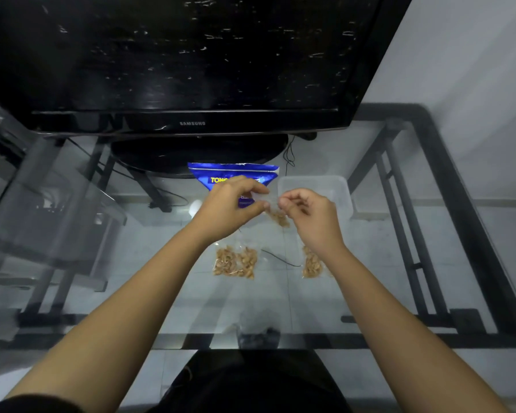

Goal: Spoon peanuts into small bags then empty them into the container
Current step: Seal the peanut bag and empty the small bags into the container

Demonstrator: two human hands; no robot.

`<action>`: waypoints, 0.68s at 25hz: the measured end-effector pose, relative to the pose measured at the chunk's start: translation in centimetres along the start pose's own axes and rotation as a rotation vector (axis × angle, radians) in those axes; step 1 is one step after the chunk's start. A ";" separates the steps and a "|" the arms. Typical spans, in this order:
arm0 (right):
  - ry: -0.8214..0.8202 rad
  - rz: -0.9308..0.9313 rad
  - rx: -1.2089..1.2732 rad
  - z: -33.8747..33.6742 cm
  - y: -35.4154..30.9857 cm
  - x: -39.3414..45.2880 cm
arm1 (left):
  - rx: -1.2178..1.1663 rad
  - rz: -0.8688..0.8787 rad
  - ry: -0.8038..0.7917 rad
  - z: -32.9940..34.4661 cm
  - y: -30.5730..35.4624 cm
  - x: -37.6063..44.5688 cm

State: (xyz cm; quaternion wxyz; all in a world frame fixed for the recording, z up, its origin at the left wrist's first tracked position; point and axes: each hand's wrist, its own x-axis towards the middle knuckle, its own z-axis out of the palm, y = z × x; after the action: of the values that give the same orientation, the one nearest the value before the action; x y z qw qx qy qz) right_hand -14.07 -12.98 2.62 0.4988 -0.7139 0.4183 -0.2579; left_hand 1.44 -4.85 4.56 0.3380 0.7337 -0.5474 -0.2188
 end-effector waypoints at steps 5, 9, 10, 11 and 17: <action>0.061 -0.156 -0.135 -0.4 -0.8 -0.1 | 0.228 0.057 -0.037 0.0 1.2 0.8; 0.133 -0.303 -0.265 -0.1 -0.8 -0.3 | 0.359 0.059 -0.034 0.3 2.1 0.9; 0.147 -0.319 -0.277 -0.1 -0.6 -0.4 | 0.370 0.045 -0.046 0.3 2.1 0.9; 0.165 -0.324 -0.280 -0.1 -0.4 -0.5 | 0.372 0.033 -0.056 0.3 1.9 0.8; 0.175 -0.312 -0.271 -0.8 0.3 -0.8 | 0.408 -0.004 -0.085 -0.1 0.8 0.4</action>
State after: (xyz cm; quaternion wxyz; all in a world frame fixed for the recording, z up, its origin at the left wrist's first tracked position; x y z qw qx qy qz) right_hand -15.21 -12.72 2.69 0.3144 -0.8053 0.3753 -0.3345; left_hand 1.08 -5.40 5.22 0.1585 0.7782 -0.5926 -0.1347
